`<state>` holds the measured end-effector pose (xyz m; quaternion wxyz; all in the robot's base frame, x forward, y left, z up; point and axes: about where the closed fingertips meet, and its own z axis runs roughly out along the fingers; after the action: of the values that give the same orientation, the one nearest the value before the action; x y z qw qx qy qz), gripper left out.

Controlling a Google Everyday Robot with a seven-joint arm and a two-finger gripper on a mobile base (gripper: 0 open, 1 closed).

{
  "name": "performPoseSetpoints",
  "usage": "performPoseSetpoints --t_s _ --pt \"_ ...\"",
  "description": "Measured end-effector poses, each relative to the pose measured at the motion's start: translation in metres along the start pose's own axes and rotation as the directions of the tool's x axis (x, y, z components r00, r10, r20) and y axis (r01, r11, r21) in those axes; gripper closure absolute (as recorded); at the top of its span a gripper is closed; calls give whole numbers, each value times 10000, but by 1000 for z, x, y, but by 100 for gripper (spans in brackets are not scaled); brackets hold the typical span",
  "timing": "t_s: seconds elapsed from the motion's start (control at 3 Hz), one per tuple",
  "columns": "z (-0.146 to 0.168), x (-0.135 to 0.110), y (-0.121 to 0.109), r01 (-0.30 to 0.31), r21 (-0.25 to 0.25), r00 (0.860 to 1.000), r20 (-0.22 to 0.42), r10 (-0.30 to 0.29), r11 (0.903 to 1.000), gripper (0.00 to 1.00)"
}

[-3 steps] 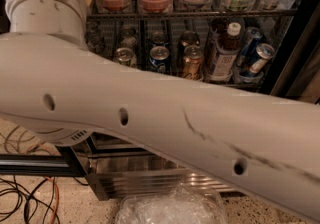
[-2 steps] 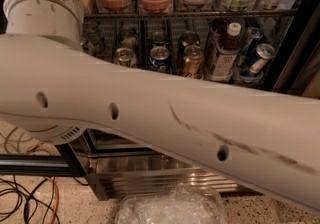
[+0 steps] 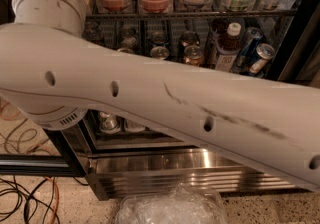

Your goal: Pick orange can from top shelf of fridge

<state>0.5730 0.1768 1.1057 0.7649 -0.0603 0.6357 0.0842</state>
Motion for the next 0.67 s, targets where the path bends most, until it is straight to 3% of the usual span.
performPoseSetpoints --t_s 0.67 --pt "17 17 1 57 -100 9986 -521 -62 9999 33"
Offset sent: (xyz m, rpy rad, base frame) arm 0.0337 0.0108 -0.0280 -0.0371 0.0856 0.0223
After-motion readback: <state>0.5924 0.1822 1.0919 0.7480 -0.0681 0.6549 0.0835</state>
